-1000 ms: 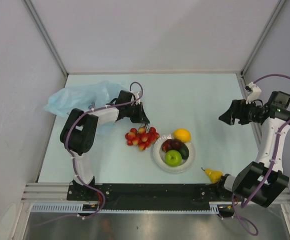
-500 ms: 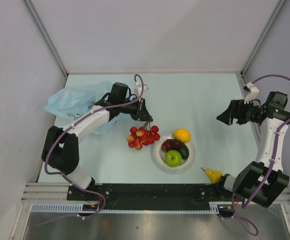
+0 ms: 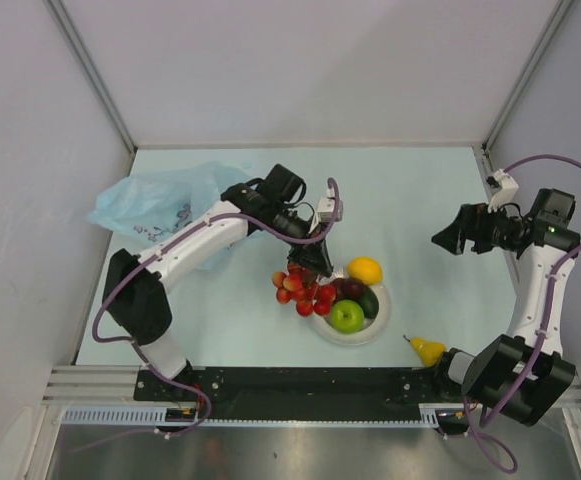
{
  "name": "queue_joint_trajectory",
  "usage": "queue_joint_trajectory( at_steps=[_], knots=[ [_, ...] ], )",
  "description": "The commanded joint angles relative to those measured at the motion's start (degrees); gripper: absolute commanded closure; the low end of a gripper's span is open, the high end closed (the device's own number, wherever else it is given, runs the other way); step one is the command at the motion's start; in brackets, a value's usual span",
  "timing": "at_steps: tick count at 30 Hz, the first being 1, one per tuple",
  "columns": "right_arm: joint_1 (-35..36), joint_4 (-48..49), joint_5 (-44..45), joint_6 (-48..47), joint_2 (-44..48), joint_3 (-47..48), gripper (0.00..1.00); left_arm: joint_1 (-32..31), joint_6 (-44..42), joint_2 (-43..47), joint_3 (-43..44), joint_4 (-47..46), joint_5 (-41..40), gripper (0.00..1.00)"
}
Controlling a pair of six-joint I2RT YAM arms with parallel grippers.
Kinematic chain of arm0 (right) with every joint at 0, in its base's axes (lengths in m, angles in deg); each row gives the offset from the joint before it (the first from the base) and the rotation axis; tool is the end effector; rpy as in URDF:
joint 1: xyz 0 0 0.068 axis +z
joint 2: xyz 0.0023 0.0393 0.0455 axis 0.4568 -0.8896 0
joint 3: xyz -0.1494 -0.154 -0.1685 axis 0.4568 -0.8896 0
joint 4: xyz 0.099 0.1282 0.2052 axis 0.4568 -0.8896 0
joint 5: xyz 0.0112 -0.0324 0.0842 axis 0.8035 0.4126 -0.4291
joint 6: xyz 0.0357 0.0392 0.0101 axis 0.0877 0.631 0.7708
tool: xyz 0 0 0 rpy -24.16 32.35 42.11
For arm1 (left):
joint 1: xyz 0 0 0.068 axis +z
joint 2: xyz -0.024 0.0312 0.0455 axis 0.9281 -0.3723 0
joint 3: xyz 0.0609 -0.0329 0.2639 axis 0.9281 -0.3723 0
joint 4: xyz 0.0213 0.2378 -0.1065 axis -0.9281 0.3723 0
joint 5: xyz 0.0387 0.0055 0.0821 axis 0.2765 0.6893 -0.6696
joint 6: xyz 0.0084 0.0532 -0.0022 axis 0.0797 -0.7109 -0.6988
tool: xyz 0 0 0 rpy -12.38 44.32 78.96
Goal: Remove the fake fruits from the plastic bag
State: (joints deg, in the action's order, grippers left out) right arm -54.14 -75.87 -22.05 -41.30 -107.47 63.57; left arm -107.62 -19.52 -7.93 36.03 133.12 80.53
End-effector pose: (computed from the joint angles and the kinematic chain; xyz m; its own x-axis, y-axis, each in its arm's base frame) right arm 0.2114 -0.0753 0.3260 -0.5927 0.0032 -0.8054 -0.4512 0.8271 0.3353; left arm 0.2506 -0.2466 0.3130 -0.2585 0.5075 -0.8220 0.9006 -0.1812 -0.3951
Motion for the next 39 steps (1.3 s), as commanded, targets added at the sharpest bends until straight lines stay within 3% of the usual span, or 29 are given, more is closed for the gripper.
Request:
queue_joint_trajectory(
  at_steps=[1, 12, 25, 28, 30, 33, 39],
  knots=[
    [-0.20, 0.64, -1.46, 0.42, 2.24, -0.70, 0.00, -2.34, -13.82, -5.19, 8.27, 13.59, 5.71, 1.00],
    [-1.25, 0.20, -1.46, 0.33, 2.68, -1.05, 0.00, -7.10, -18.15, -12.05, 13.56, 14.85, 3.25, 1.00],
    [-2.04, 0.72, -1.63, 0.42, 1.37, -1.23, 0.00, -9.91, -15.09, -17.50, 19.27, 10.21, 1.41, 1.00],
    [-2.13, 0.81, -1.63, 0.42, 1.28, -1.23, 0.00, -10.17, -14.02, -18.47, 19.71, 9.39, 0.44, 0.88],
    [-2.04, 0.99, -1.63, 0.42, 1.28, -1.23, 0.00, -10.17, -13.94, -19.09, 19.63, 9.31, 0.18, 0.72],
    [-2.13, 0.90, -1.63, 0.24, 1.01, -1.23, 0.00, -10.17, -12.02, -18.04, 17.35, 5.38, -0.43, 0.57],
    [-2.13, 1.25, -1.90, 0.33, 0.57, -1.32, 0.00, -10.17, -8.14, -15.92, 15.31, -1.67, -1.58, 0.48]
  ],
)
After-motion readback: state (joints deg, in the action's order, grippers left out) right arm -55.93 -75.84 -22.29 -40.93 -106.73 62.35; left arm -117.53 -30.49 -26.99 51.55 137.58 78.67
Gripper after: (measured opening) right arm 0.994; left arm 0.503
